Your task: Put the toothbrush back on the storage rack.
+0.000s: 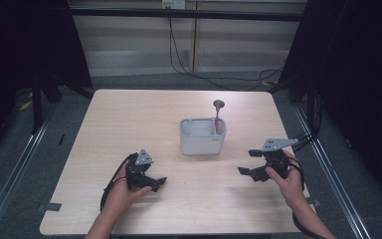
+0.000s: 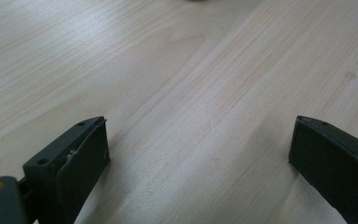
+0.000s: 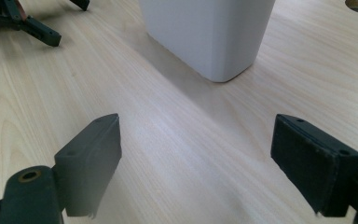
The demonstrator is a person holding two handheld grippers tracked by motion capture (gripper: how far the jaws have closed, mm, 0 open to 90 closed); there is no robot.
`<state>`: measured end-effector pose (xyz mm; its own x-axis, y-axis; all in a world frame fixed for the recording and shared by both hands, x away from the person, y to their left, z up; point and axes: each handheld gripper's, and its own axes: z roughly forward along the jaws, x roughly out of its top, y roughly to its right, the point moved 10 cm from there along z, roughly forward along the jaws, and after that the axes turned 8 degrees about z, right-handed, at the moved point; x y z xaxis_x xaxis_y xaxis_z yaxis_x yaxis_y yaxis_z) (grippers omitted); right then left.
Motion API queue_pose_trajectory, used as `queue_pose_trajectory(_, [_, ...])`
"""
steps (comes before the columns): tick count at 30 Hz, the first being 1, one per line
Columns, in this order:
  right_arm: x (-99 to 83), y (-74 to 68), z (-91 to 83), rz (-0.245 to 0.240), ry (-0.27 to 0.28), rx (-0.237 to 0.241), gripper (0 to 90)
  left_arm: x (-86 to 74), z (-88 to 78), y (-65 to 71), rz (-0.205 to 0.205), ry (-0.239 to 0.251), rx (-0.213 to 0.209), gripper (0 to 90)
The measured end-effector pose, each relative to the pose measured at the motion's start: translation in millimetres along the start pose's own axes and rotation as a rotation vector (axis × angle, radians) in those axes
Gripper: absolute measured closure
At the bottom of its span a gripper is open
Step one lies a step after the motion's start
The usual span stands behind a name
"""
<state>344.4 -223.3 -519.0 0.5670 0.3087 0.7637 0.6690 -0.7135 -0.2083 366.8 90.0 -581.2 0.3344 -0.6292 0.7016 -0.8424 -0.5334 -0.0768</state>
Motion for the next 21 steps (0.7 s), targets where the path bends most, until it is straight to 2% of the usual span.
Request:
queue_pose_trajectory(12, [-17.0, 5.2, -3.3, 0.007, -0.018, -0.005, 15.9, 0.1, 0.1, 0.0, 0.0, 0.001, 0.001, 4.5])
queue_pose_trajectory(21, [-28.7, 7.6, -4.7, -0.005, -0.03, -0.018, 16.0, 0.1, 0.1, 0.0, 0.0, 0.001, 0.001, 4.5])
